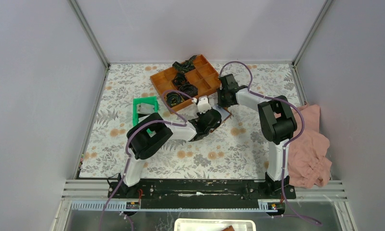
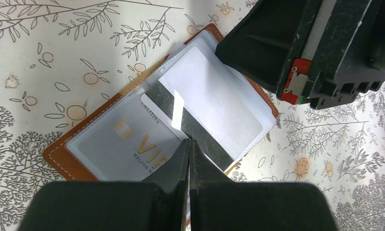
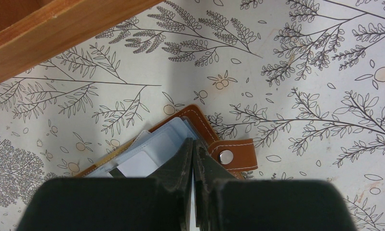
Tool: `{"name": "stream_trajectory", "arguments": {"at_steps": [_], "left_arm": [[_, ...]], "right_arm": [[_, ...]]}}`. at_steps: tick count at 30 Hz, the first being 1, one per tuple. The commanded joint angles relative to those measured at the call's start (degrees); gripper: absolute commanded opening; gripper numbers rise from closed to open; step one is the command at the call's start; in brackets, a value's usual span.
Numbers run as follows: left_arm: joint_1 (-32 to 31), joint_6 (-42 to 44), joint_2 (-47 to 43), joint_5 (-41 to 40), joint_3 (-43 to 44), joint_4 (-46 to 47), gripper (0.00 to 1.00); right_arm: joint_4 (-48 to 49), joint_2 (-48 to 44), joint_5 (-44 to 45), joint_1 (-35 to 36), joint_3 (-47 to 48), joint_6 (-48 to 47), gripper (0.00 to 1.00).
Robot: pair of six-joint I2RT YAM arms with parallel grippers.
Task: Put the credit cards into the card holder
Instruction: Insert the credit card into the card holder.
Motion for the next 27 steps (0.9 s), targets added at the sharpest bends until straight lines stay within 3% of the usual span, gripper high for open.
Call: {"name": "stream_trajectory", "arguments": {"at_steps": [1, 10, 27], "left_arm": [[-0.5, 3.0, 0.8, -4.0, 0.7, -2.1, 0.00], [-0.6, 6.5, 0.1, -7.6, 2.3, -0.4, 0.02], [-2.4, 9.1, -0.8, -6.2, -1.6, -1.0, 0.00]], "right_arm": [[-7.8, 2.3, -0.3, 0.2, -2.1, 0.1, 0.07], [-7.9, 2.5, -0.1, 0.2, -2.2, 0.0, 0.07], [-7.8, 1.8, 0.1, 0.2, -2.9, 0.0, 0.07]]}}
